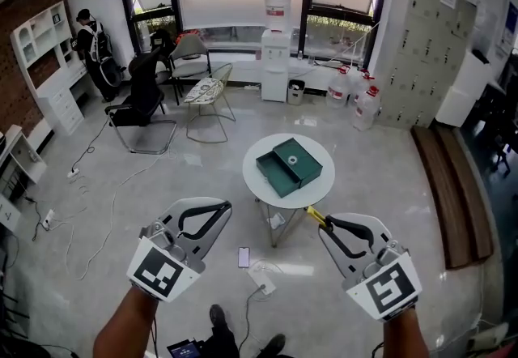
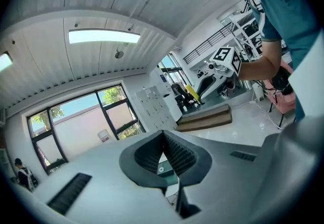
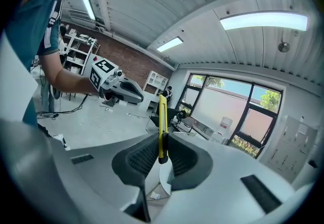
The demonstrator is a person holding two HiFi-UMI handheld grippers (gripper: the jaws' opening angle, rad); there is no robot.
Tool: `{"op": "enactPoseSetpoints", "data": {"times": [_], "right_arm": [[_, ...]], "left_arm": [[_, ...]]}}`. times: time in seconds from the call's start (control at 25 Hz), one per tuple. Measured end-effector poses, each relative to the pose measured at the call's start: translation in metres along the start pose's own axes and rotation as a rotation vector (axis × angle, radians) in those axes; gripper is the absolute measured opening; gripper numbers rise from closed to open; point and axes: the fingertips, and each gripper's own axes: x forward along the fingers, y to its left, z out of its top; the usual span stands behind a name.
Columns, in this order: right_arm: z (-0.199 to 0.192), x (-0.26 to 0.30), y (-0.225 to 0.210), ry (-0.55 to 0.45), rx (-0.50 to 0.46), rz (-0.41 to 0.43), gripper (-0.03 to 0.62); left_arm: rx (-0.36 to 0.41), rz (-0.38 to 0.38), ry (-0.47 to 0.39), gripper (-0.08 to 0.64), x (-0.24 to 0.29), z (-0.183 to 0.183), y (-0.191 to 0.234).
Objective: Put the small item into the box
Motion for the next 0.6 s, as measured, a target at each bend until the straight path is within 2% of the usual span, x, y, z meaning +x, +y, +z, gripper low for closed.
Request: {"op": "enactPoseSetpoints", "data": {"times": [0.28,0.6], "right_arm": [[0.004,0.052,-0.03,0.061,0.025,-0.075,0.077],[0.043,0.137,-0.058,0.097,0.048,-0.159,0.077]], "left_arm": [[-0.016,-0.074,-0.066,0.017,0.041,-0.032,0.058],[-0.001,-0.142,-0.124,0.017,0.057,-0.072,0.154]]}}
